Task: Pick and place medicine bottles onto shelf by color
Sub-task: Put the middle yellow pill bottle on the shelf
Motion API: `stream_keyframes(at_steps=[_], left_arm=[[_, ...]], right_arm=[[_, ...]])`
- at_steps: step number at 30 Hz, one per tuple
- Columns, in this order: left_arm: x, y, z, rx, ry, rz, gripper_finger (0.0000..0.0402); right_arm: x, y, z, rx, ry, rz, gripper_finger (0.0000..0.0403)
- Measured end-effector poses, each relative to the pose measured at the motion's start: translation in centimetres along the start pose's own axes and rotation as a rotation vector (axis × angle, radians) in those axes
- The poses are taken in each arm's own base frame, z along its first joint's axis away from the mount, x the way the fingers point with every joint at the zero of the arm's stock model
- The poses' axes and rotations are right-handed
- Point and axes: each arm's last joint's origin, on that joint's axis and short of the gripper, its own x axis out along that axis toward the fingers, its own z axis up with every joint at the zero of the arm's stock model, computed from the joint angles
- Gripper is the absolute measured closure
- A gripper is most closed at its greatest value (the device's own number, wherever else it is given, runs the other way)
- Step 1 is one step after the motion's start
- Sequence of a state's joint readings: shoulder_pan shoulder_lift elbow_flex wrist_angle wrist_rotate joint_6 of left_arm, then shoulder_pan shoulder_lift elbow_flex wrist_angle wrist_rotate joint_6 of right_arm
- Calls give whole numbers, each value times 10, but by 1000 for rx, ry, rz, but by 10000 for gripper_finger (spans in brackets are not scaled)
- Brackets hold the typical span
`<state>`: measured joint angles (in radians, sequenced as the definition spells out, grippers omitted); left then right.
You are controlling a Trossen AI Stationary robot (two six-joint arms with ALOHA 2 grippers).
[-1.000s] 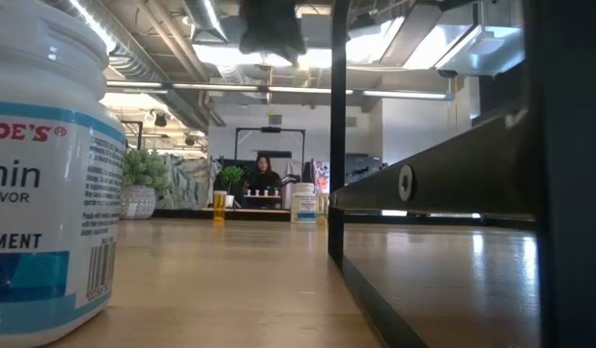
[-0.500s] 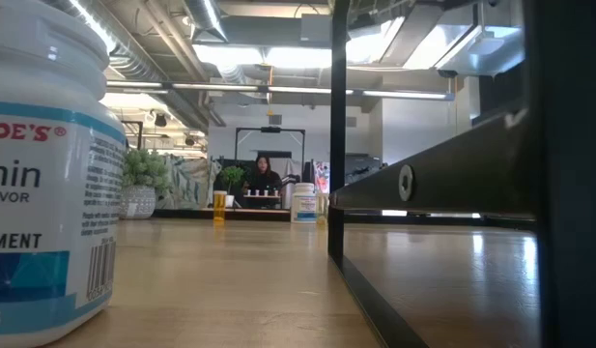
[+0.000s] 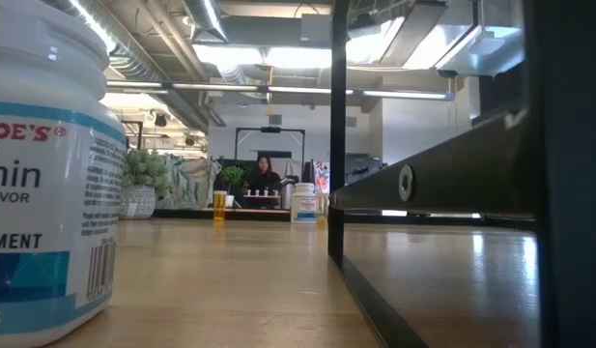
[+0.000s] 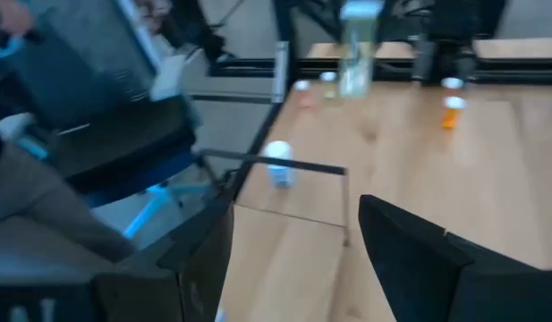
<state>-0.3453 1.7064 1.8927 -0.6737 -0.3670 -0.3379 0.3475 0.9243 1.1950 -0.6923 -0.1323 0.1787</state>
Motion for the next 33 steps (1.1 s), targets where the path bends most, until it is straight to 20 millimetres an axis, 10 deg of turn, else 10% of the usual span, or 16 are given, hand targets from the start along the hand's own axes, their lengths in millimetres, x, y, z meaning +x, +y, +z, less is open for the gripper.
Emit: stream_keyframes(at_steps=[13,24,33], left_arm=[[21,-3,28,88,6,-53,314],[98,-22,-12,96,221,-223,314],[121,-29,-36,76,325,-240,314]], right_arm=[[-14,33,-6,-39,-58,6,160],[-15,40,-14,-24,-9,-37,160],[-13,40,-17,-31,9,-30,160]])
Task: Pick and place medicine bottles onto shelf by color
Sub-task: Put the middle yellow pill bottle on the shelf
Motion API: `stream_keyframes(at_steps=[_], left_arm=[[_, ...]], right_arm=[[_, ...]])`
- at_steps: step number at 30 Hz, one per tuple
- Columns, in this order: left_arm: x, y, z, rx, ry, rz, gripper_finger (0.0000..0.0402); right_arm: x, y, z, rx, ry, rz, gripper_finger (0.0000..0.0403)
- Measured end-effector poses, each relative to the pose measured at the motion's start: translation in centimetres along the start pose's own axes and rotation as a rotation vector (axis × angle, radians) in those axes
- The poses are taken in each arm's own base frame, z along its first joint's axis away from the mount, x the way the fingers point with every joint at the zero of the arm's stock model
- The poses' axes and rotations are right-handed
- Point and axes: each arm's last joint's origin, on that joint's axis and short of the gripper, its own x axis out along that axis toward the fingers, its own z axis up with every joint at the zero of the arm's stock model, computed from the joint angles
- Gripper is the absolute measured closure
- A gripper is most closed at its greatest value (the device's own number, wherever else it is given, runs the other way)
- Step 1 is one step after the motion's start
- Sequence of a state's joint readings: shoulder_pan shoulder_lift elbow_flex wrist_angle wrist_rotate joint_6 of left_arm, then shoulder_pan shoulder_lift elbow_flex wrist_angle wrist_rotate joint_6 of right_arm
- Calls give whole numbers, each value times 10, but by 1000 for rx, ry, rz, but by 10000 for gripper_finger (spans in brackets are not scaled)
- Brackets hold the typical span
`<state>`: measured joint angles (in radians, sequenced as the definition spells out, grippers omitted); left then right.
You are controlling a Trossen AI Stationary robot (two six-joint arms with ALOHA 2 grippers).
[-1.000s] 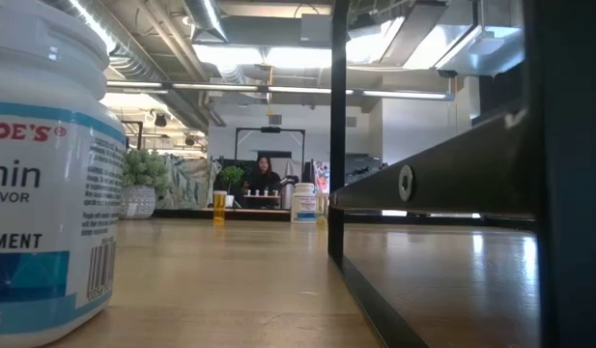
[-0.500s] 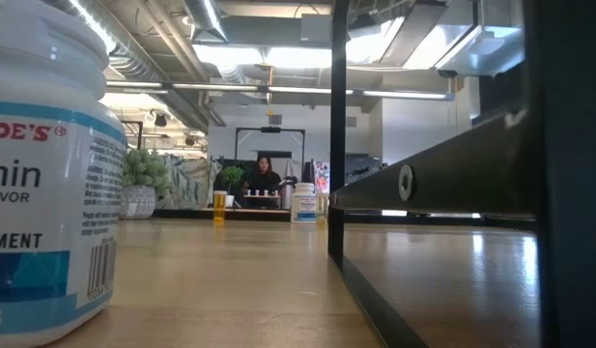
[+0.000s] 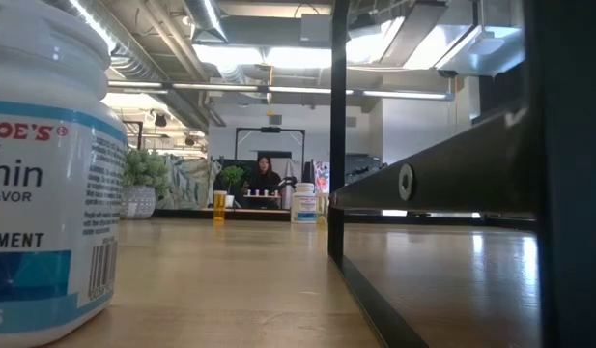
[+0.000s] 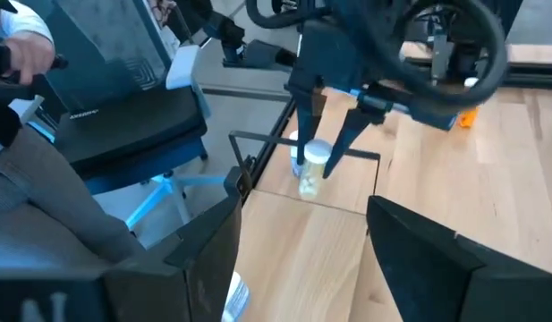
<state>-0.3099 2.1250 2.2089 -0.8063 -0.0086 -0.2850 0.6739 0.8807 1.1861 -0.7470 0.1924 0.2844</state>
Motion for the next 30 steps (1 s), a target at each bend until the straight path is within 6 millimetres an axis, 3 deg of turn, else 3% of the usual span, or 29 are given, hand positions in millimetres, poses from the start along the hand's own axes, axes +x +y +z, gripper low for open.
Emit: stream_keyframes(at_steps=[11,21,30], left_arm=[[13,-17,-10,-34,22,9,314],[30,-21,-18,-92,49,19,314],[40,-20,-23,-138,73,25,314]], right_arm=[[31,-2,-32,45,81,12,160],[61,-4,-59,225,31,27,160],[71,-7,-75,250,55,13,160]])
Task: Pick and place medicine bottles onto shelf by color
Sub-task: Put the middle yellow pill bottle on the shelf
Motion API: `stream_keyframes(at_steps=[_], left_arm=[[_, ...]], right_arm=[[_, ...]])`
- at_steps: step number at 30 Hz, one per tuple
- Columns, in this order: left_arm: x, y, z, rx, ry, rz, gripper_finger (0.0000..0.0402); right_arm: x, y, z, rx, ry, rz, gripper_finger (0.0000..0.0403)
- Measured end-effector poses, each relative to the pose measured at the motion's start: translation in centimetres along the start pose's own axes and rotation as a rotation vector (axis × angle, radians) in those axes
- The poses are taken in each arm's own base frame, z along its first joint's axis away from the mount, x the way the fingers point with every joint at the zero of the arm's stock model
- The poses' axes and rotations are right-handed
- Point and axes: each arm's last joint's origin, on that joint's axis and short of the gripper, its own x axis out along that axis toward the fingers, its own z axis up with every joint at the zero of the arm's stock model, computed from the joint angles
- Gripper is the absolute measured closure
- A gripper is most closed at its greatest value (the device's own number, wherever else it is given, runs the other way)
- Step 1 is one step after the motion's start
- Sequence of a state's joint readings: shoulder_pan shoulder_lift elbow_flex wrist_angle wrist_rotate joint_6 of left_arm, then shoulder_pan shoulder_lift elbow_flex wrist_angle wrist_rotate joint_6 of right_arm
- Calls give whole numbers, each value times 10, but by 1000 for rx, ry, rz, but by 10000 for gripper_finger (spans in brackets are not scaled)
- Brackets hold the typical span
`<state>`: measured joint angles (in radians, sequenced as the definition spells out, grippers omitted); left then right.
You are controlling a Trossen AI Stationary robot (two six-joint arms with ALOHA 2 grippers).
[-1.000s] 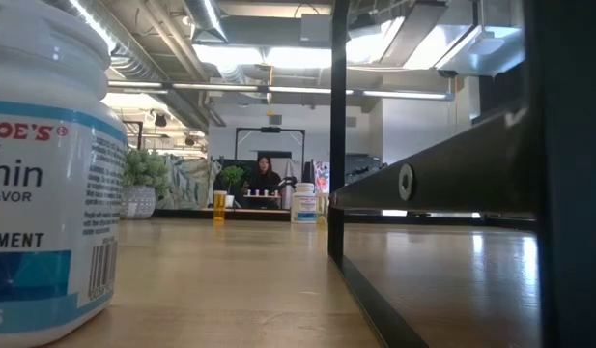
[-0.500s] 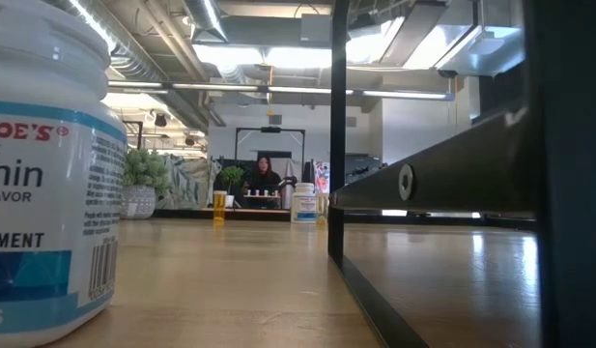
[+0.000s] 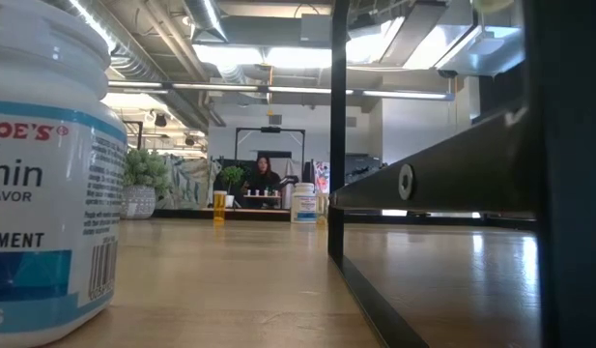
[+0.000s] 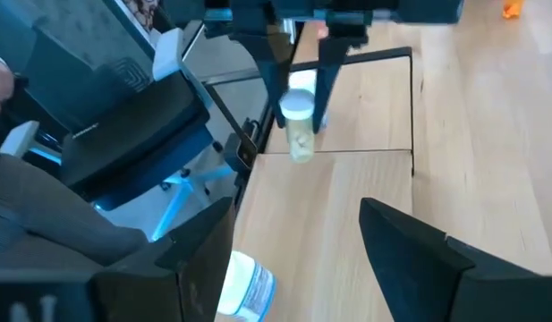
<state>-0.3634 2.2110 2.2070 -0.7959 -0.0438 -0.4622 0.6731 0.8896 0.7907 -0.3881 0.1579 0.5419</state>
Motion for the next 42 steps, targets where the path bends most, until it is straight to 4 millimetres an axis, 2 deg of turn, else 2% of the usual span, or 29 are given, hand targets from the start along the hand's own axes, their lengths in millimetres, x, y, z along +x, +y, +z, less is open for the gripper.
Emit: stream_keyframes(at_steps=[9,18,23,32,42], left_arm=[[-2,2,2,-4,-31,44,314],[-5,9,9,-27,-57,54,314],[-6,12,12,-33,-73,53,314],[-5,20,15,-43,-76,64,314],[-5,24,17,-49,-79,70,314]], right_arm=[[11,-1,0,-47,-52,-68,160],[41,2,-2,-113,-51,-104,160],[56,-1,-6,-75,-38,-177,160],[74,-5,-11,-9,-13,-209,160],[92,-5,-12,-27,-33,-202,160]])
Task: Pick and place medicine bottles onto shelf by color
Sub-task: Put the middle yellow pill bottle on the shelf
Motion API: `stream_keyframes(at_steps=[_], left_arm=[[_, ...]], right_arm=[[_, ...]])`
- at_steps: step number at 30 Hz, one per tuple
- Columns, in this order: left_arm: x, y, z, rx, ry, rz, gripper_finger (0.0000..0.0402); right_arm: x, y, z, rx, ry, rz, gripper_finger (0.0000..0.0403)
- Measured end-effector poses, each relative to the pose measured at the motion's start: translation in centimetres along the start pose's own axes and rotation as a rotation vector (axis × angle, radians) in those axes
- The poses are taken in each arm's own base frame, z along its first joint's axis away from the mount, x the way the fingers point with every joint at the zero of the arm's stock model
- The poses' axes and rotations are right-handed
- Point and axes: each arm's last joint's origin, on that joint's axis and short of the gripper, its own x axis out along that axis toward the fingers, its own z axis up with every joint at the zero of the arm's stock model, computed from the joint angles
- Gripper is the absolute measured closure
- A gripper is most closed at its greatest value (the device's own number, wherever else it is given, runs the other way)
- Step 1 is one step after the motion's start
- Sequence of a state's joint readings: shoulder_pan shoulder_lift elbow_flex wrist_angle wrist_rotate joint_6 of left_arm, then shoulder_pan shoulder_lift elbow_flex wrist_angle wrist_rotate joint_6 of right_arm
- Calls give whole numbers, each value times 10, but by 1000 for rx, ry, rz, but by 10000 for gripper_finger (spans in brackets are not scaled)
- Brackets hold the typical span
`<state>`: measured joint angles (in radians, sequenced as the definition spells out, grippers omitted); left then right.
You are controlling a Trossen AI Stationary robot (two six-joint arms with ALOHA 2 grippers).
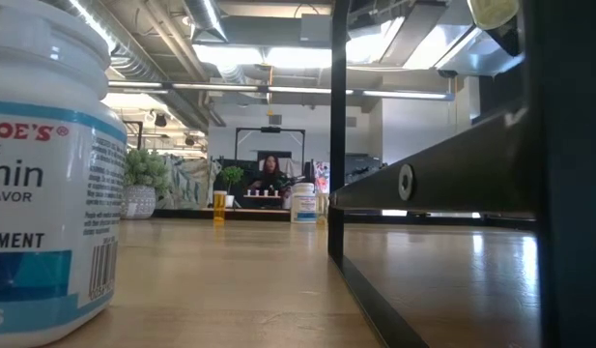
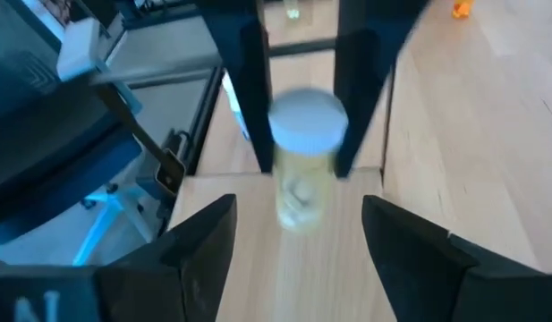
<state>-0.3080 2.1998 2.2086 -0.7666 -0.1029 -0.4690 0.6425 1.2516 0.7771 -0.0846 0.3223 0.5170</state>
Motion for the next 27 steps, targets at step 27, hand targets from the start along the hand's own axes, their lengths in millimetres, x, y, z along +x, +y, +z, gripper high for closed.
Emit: stream_keyframes(at_steps=[27], left_arm=[[0,0,0,-2,-1,0,314]], right_arm=[[13,-6,4,34,-1,32,237]])
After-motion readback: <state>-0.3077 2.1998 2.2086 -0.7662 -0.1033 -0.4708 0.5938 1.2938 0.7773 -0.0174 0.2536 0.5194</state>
